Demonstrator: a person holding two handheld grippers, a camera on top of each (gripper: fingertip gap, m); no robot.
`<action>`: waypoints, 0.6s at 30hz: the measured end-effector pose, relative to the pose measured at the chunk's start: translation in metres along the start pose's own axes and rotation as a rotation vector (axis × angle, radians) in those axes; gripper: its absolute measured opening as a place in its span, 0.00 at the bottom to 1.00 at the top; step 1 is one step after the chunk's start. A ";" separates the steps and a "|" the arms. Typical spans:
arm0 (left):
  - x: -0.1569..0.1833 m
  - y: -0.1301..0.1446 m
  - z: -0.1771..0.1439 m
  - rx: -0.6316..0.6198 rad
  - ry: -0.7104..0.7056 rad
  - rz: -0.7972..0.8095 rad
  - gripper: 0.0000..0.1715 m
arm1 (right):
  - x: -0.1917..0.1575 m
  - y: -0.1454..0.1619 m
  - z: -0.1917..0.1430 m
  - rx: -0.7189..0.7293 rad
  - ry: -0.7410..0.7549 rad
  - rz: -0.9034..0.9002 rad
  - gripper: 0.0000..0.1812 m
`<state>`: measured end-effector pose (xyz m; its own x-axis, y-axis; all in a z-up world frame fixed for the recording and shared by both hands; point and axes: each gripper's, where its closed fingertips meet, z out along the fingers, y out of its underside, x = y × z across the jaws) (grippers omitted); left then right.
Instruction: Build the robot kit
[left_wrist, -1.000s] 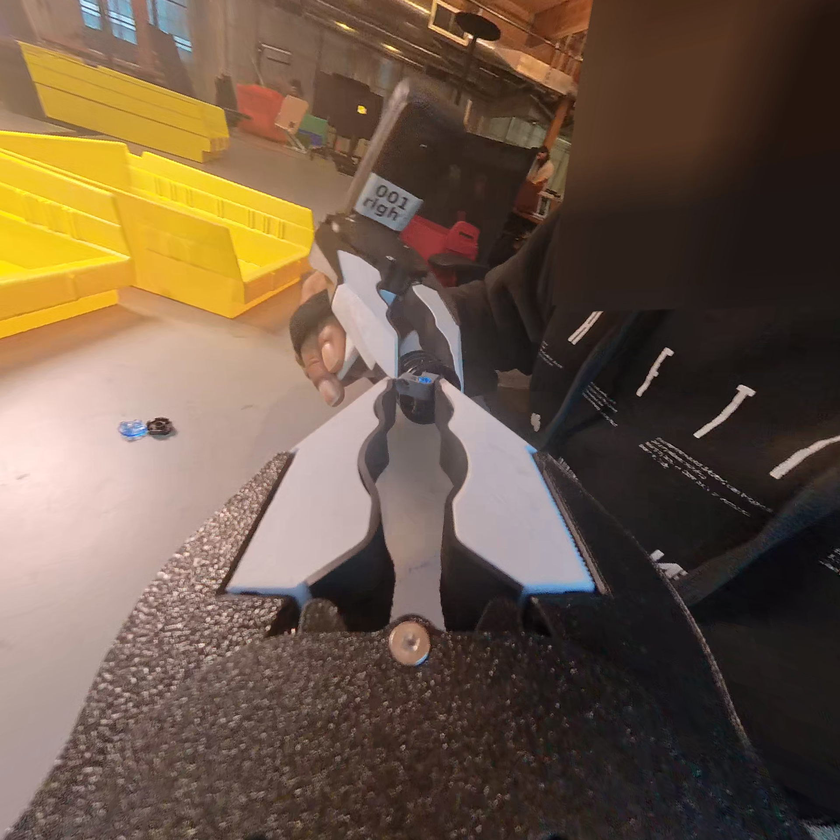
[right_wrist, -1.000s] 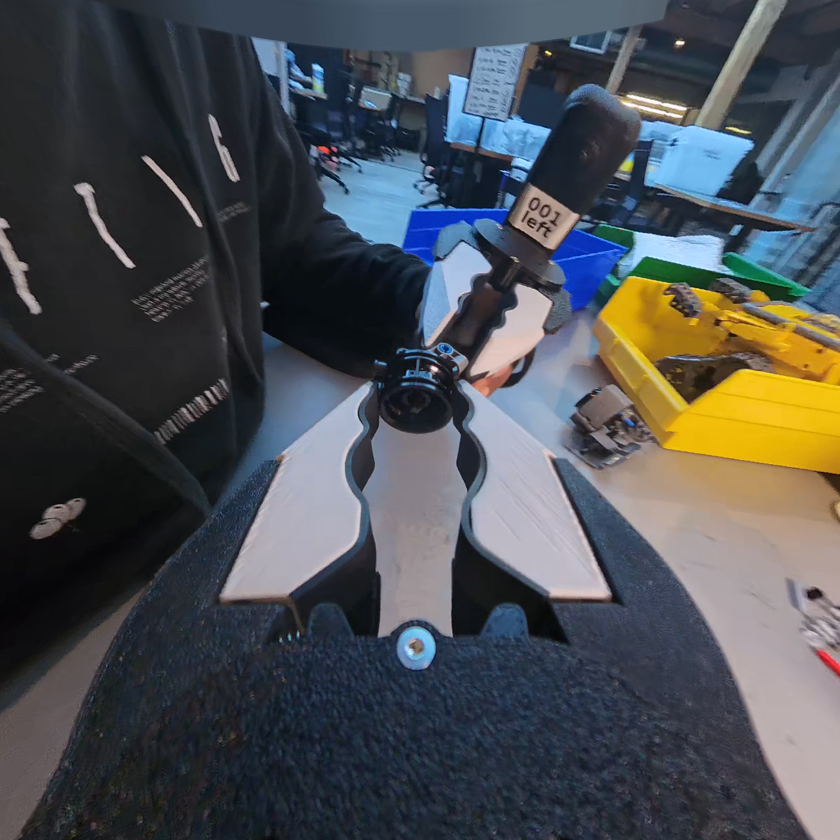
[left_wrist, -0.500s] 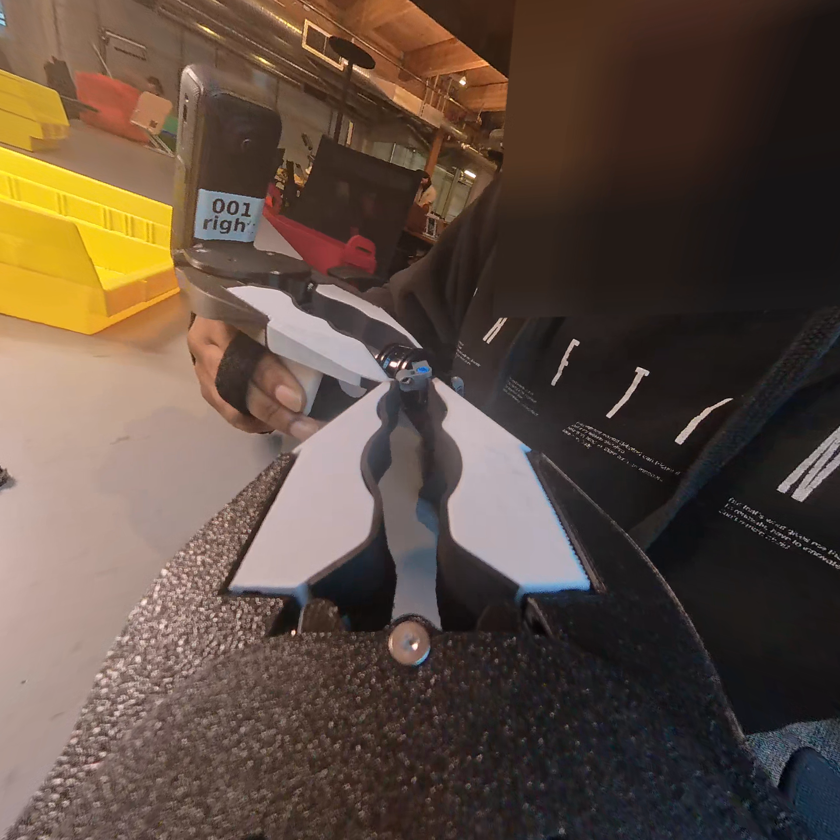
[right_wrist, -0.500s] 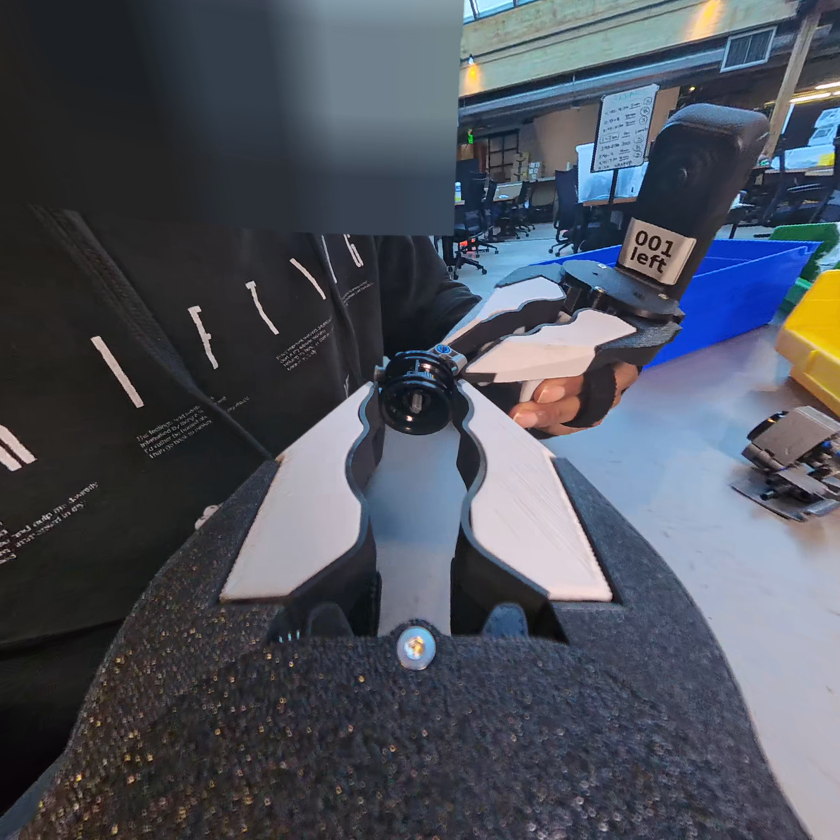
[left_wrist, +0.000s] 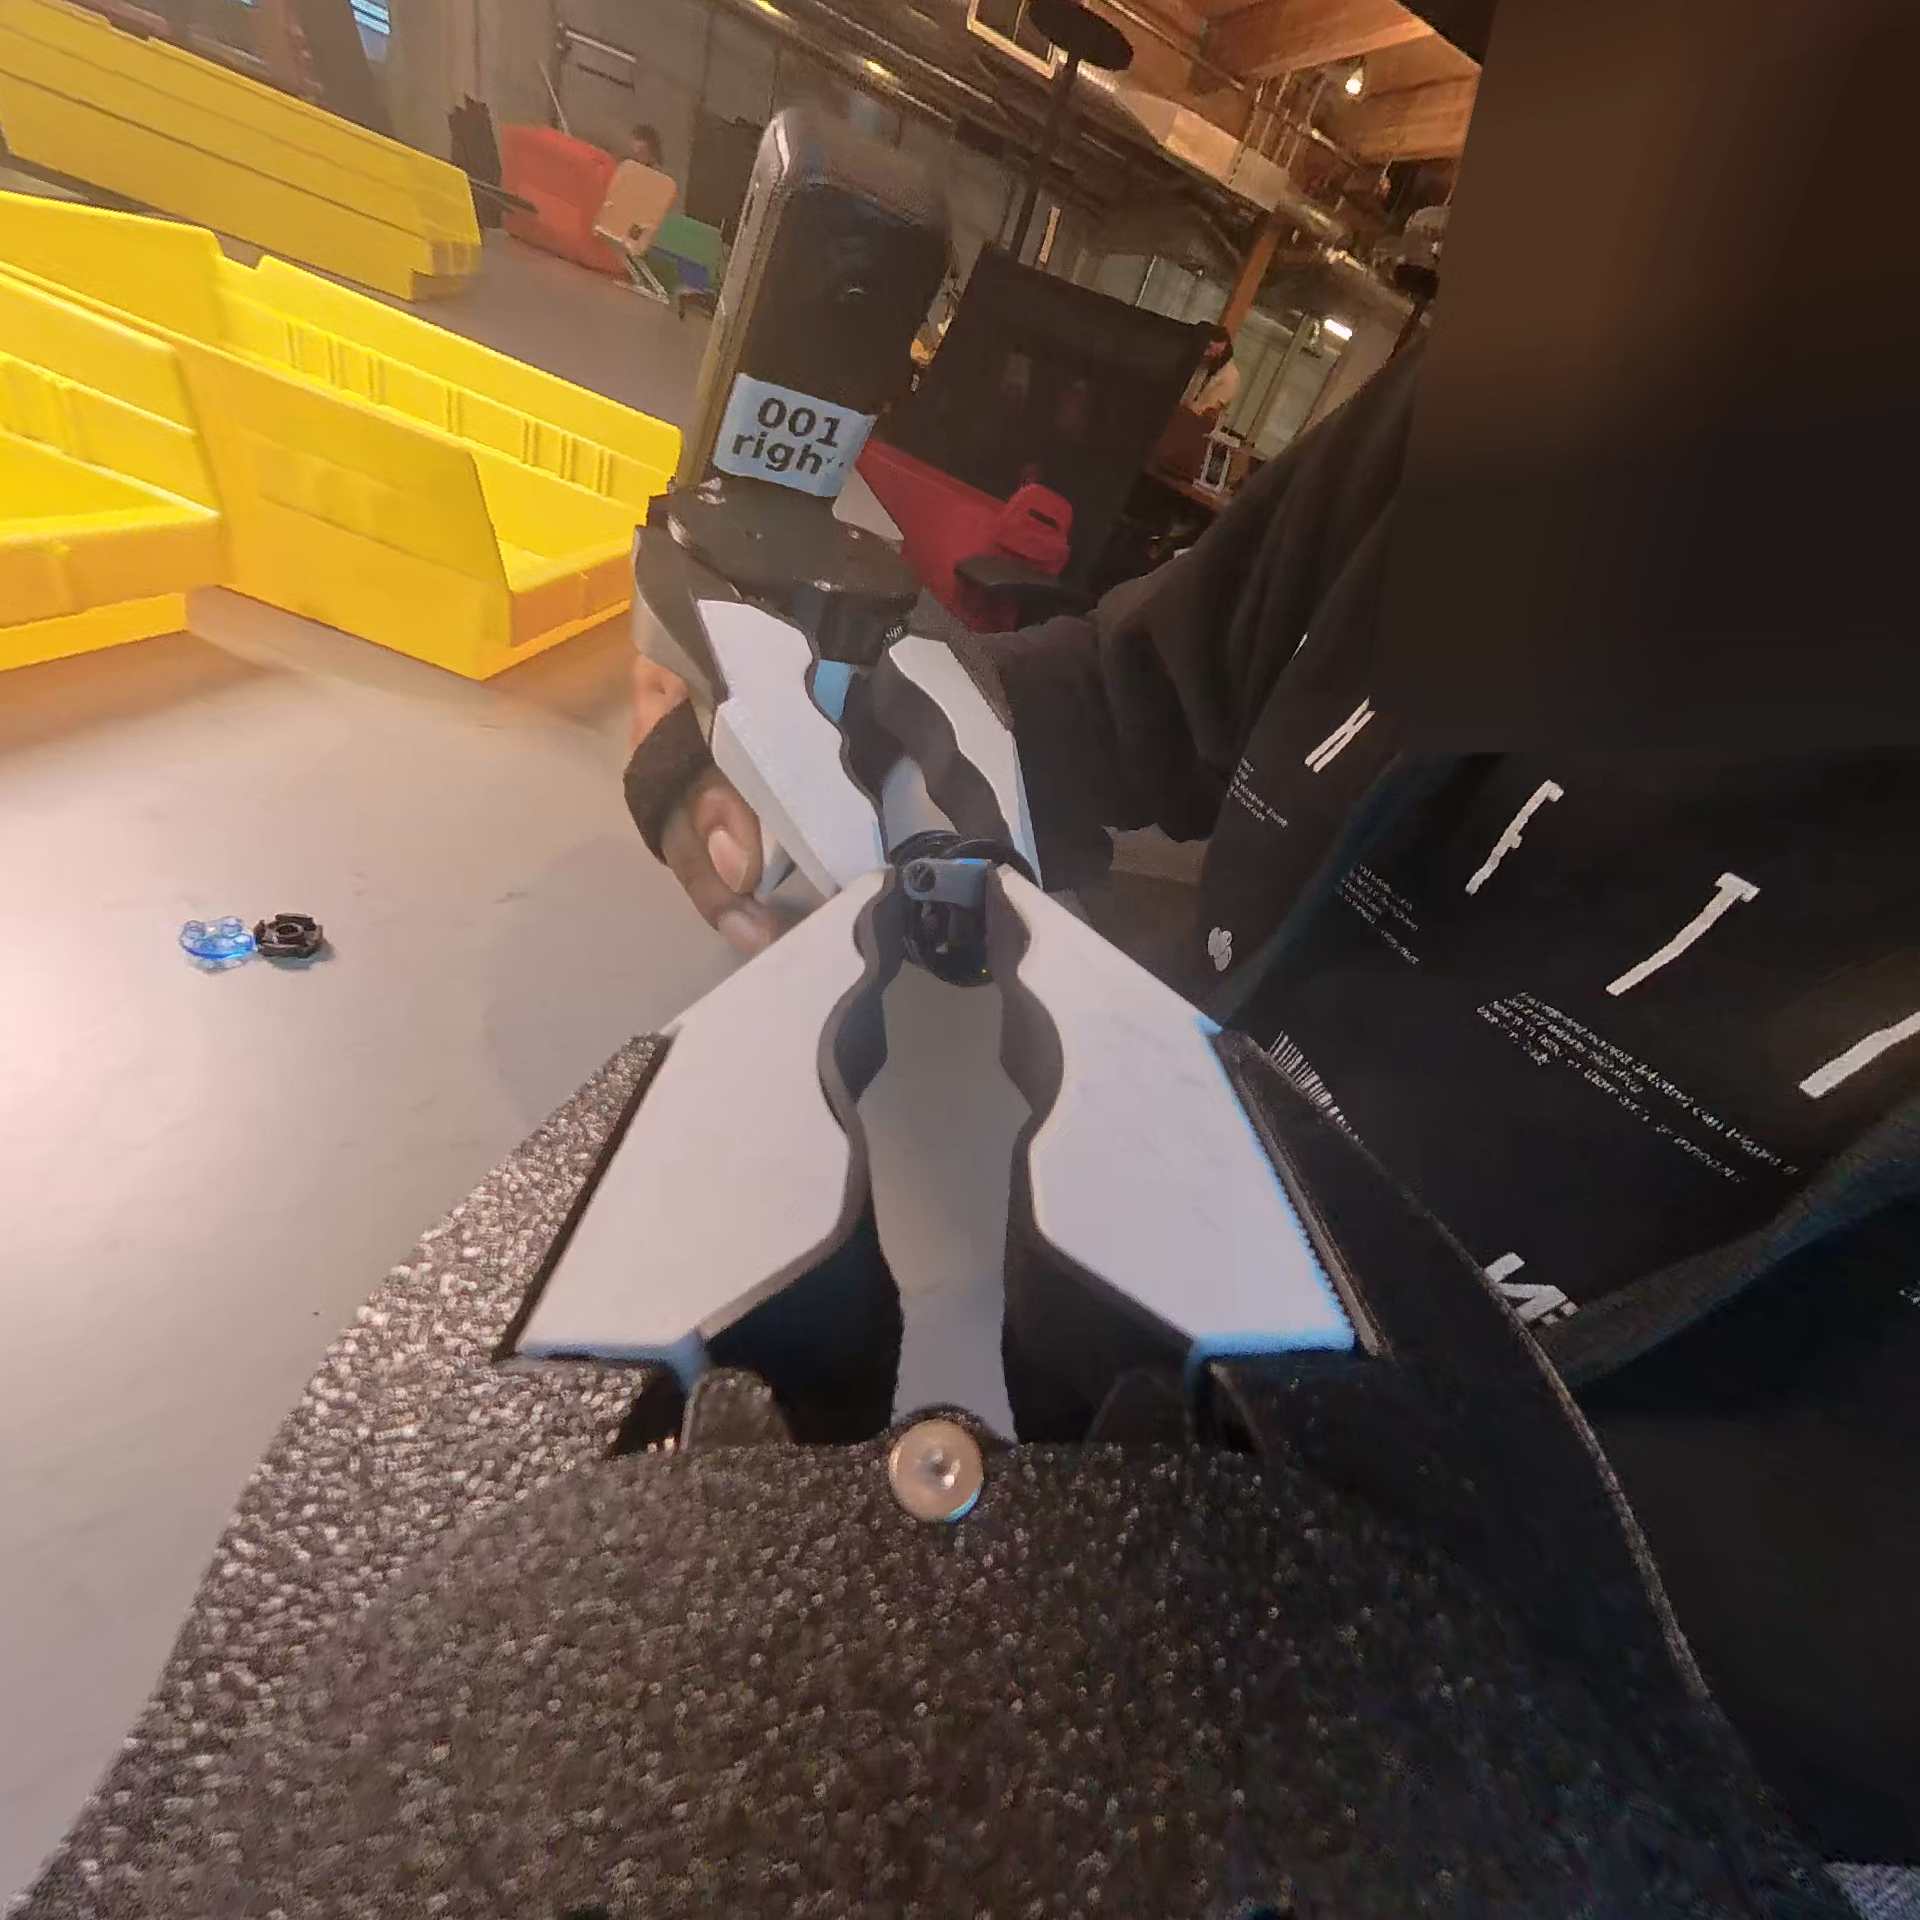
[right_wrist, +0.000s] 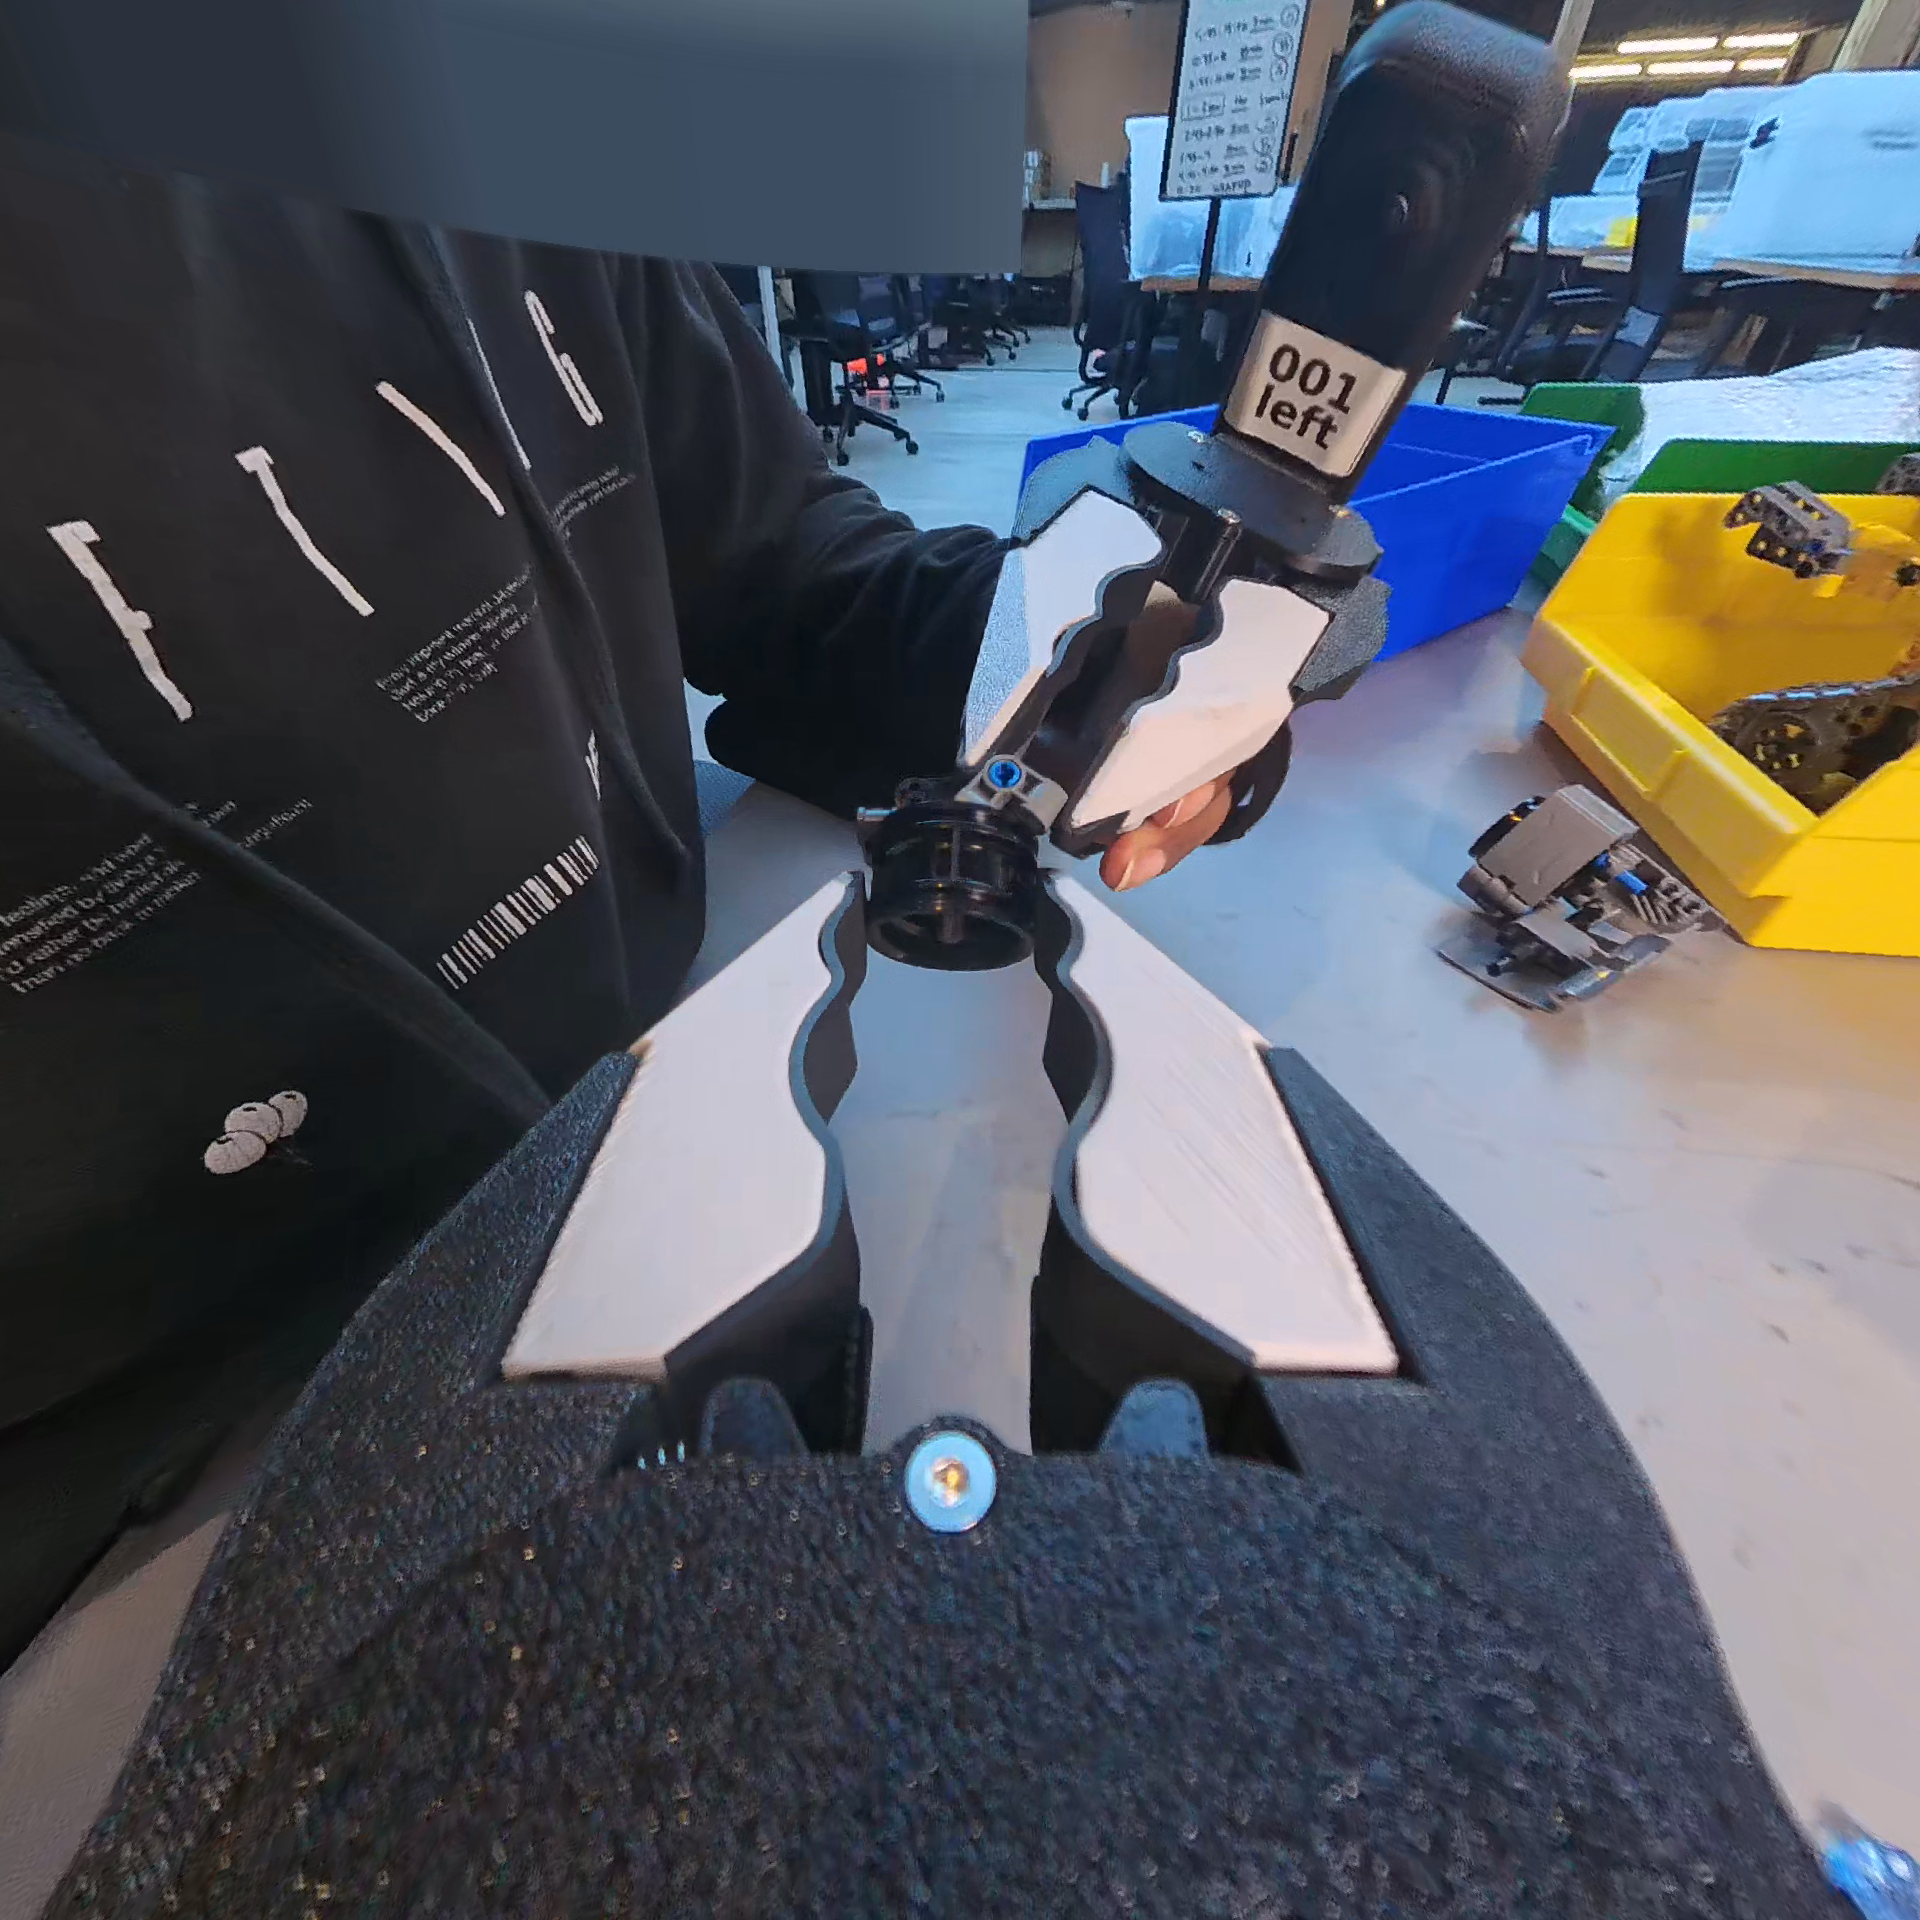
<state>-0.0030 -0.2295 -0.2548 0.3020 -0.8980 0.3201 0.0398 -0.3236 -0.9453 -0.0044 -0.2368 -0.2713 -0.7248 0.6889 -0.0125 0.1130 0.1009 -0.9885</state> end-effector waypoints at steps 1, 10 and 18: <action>0.003 0.000 0.000 -0.008 0.009 0.018 0.08 | -0.003 -0.002 0.000 0.015 -0.019 0.007 0.17; 0.038 0.002 0.012 0.025 0.263 -0.027 0.07 | -0.039 -0.009 0.004 0.079 -0.330 0.173 0.17; 0.035 0.001 0.011 0.052 0.288 -0.056 0.07 | -0.034 -0.006 0.004 0.053 -0.314 0.217 0.17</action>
<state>0.0178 -0.2578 -0.2456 0.0159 -0.9293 0.3690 0.1002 -0.3658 -0.9253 0.0167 -0.2642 -0.2656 -0.8616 0.4359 -0.2602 0.2576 -0.0663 -0.9640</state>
